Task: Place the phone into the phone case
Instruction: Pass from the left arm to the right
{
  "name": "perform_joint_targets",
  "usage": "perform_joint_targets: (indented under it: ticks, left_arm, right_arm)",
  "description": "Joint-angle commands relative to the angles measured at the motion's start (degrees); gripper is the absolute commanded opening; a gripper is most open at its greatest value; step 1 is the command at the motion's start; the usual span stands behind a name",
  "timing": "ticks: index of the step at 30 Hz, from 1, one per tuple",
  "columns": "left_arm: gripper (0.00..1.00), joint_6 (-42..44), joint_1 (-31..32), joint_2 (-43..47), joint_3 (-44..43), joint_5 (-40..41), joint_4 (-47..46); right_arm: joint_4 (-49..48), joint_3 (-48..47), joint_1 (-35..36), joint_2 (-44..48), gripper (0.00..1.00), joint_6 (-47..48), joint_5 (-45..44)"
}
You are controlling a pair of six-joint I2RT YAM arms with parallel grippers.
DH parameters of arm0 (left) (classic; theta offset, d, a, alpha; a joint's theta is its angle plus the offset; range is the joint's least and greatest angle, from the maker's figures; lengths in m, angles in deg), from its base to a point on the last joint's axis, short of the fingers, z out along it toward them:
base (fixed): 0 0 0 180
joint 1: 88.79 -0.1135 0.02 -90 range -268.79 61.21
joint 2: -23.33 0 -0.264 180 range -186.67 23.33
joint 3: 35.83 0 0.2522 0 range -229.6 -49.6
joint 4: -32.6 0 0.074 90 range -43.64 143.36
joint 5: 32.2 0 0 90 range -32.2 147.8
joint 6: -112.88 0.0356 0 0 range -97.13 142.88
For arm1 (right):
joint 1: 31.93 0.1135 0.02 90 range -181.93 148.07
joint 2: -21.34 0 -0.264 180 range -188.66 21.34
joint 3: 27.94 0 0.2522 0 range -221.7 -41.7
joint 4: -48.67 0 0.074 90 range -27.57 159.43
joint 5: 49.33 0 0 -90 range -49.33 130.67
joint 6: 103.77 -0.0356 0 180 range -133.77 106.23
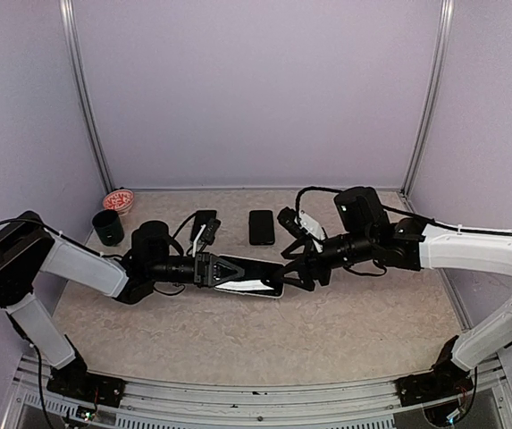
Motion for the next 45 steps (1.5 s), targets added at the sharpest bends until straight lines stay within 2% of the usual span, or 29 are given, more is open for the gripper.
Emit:
perform_joint_targets:
  ticks: [1, 12, 23, 25, 45]
  left_arm:
    - [0.04, 0.79, 0.65, -0.24, -3.16, -1.56, -0.24]
    - [0.04, 3.34, 2.01, -1.54, -8.06, -3.77, 9.69]
    - [0.04, 4.01, 3.16, -2.28, -8.81, -3.2, 11.17]
    - [0.04, 3.96, 3.19, -2.37, -8.83, -3.04, 11.26]
    - [0.04, 4.23, 3.19, -2.82, -10.88, -1.86, 14.66]
  right_arm:
    - [1.91, -2.89, 2.44, -1.37, 0.72, 3.0, -4.78]
    - [4.63, -6.75, 7.29, -7.0, 0.81, 7.18, -10.87]
    - [5.59, -9.81, 8.51, -10.16, 0.87, 7.36, -11.78]
    - [5.95, -10.08, 9.01, -10.19, 0.99, 7.53, -12.29]
    - [8.95, -12.97, 11.55, -14.76, 0.99, 8.92, -15.71]
